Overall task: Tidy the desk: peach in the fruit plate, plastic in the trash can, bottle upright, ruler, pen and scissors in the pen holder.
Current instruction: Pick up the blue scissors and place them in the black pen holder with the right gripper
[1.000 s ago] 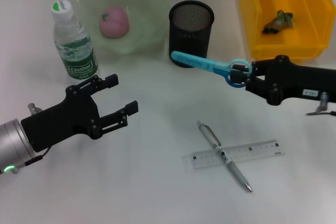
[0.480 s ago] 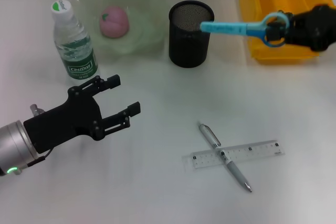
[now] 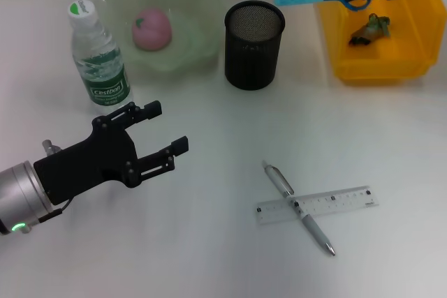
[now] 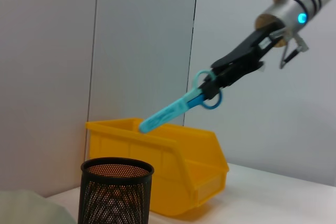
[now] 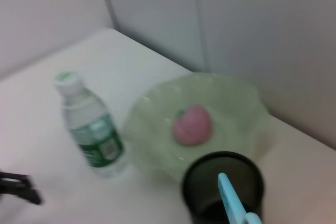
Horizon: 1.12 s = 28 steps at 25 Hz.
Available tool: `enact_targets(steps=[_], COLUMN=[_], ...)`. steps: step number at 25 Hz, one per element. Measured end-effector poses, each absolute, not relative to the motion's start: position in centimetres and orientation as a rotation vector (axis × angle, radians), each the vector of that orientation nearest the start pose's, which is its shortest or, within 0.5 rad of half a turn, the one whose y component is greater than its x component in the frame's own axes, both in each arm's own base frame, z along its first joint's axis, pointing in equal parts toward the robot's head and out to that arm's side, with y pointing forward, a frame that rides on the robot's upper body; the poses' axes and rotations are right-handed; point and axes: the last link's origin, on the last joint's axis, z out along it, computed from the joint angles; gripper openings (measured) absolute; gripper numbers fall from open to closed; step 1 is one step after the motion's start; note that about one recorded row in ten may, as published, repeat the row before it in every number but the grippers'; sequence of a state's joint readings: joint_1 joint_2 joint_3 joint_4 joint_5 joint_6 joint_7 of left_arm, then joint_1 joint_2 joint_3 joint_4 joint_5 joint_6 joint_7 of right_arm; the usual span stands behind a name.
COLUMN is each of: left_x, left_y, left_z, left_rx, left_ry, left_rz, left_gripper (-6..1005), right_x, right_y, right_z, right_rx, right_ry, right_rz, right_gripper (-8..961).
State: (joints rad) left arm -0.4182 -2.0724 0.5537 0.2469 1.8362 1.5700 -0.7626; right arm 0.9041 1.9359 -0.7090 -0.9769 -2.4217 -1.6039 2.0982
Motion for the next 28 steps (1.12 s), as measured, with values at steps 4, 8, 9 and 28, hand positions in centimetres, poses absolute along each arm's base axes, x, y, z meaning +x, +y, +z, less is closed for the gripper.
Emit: enact_targets(steps=[4,8,9,28], left_x=[-29.9,-29.8,-29.8,-30.0], left_y=[27.1,27.1,27.1,26.6], left_z=[-3.9,-4.1,-4.1,-4.2], left_rx=[-2.48,-2.479,-2.479,-2.466], left_ry=[-0.424,-0.435,-0.436,-0.469], left_rz=[-0.933,-0.937,-0.938,-0.959], left_gripper=[788,788,788,787], right_x=[14.1,13.0,12.9,11.2], right_y=[44.5,45.1,45.2,46.2], right_z=[7.5,5.6,5.3,-0.5], right_rx=[-2.651,-2.628,-2.626,-2.618], right_ry=[0.746,0.718,0.713,0.648], right_rz=[0.007,-0.081,-0.09,-0.192], right_gripper=[114,117,118,132])
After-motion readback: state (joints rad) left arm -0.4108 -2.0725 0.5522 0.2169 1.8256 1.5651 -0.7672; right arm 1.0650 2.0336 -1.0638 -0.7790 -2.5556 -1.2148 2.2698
